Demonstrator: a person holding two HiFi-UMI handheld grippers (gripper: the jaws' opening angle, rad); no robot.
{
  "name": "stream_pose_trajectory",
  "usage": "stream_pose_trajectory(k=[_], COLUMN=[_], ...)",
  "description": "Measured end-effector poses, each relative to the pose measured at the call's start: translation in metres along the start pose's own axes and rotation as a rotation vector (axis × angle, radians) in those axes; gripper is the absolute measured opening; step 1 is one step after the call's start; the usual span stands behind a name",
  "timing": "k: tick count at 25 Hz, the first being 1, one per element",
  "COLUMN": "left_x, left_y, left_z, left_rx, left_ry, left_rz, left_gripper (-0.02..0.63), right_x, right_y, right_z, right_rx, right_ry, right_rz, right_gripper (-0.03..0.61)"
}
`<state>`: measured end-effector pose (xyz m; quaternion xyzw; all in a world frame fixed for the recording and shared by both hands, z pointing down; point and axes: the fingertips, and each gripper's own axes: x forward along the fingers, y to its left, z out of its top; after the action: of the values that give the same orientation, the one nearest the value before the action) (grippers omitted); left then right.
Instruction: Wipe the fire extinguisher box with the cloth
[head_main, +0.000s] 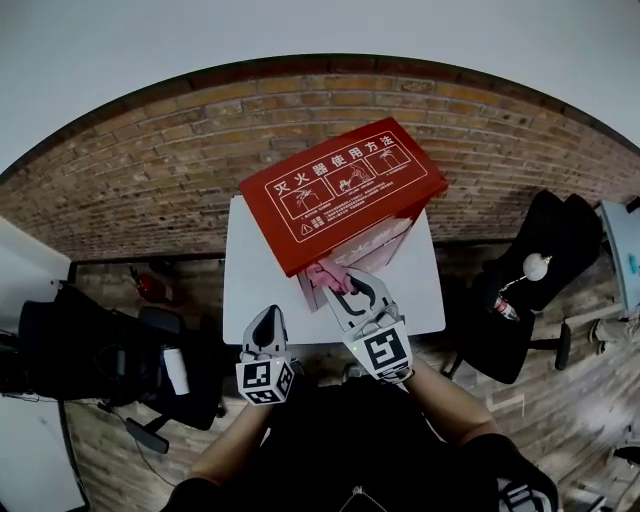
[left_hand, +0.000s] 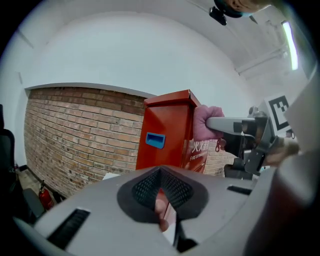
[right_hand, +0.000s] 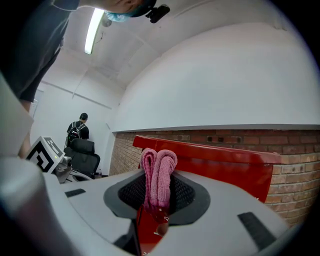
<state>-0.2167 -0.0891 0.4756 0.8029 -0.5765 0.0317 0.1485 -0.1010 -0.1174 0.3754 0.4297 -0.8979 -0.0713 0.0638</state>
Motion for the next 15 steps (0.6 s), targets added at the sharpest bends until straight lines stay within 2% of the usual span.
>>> stream_pose_trajectory(k=[9, 15], left_x=[-0.009, -0.017], left_y=[-0.014, -0.024], left_z=[-0.005, -0.008], left_rx=[0.0, 0.007], left_ry=[-0.024, -0.033], left_rz=[0.094, 0.136], left_gripper=[0.028, 0.028], right_x=[-0.006, -0.012], right_y=[-0.023, -0.045], right_z=[-0.008, -0.012], right_rx=[0.015, 0.023], right_ry=[-0.031, -0.04], right_rz=[0.046, 0.046], right_gripper=[0.11, 0.11])
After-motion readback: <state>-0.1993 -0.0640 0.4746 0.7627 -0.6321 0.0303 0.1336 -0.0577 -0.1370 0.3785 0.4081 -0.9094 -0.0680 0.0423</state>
